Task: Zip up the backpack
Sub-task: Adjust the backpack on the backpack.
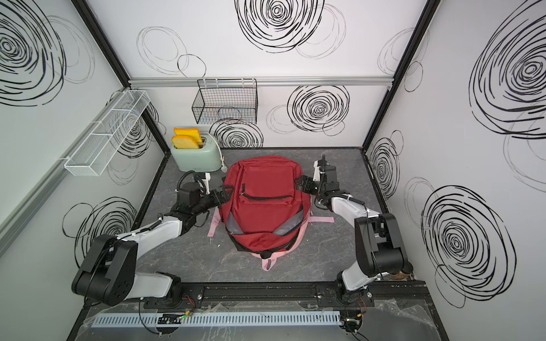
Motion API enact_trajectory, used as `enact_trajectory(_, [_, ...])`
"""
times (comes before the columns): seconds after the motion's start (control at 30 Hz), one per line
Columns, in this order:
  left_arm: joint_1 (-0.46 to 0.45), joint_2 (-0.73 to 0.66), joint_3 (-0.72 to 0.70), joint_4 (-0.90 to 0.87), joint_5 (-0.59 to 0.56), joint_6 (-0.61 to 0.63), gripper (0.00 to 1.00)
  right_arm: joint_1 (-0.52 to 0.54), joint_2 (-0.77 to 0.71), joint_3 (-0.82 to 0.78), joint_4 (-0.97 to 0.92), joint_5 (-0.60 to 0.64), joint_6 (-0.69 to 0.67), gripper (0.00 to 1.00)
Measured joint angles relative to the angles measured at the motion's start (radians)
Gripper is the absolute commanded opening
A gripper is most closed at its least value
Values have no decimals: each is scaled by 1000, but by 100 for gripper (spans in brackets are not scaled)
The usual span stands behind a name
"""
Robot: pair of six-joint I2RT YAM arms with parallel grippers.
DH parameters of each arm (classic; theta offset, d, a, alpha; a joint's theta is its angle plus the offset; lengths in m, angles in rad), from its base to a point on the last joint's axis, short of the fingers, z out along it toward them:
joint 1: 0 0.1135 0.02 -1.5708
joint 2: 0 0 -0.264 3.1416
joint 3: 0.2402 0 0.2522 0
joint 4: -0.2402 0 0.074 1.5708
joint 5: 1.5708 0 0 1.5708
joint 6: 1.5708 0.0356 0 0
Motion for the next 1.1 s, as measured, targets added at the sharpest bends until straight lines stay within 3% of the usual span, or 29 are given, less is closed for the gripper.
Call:
enact_trajectory(0.2, [-16, 0, 0, 26, 34, -24, 96, 3, 39, 13, 19, -70, 7, 45])
enact_trajectory(0.37, [-16, 0, 0, 37, 50, -32, 93, 10, 39, 19, 27, -89, 3, 33])
enact_trajectory(0.53, [-23, -24, 2, 2, 46, -23, 97, 18, 40, 39, 20, -89, -6, 31])
enact_trajectory(0.8, [-93, -124, 70, -196, -139, 52, 100, 27, 40, 51, 5, -73, -21, 32])
enact_trajectory(1.1, [-81, -143, 71, -244, -182, 71, 99, 32, 40, 61, -12, -60, -39, 32])
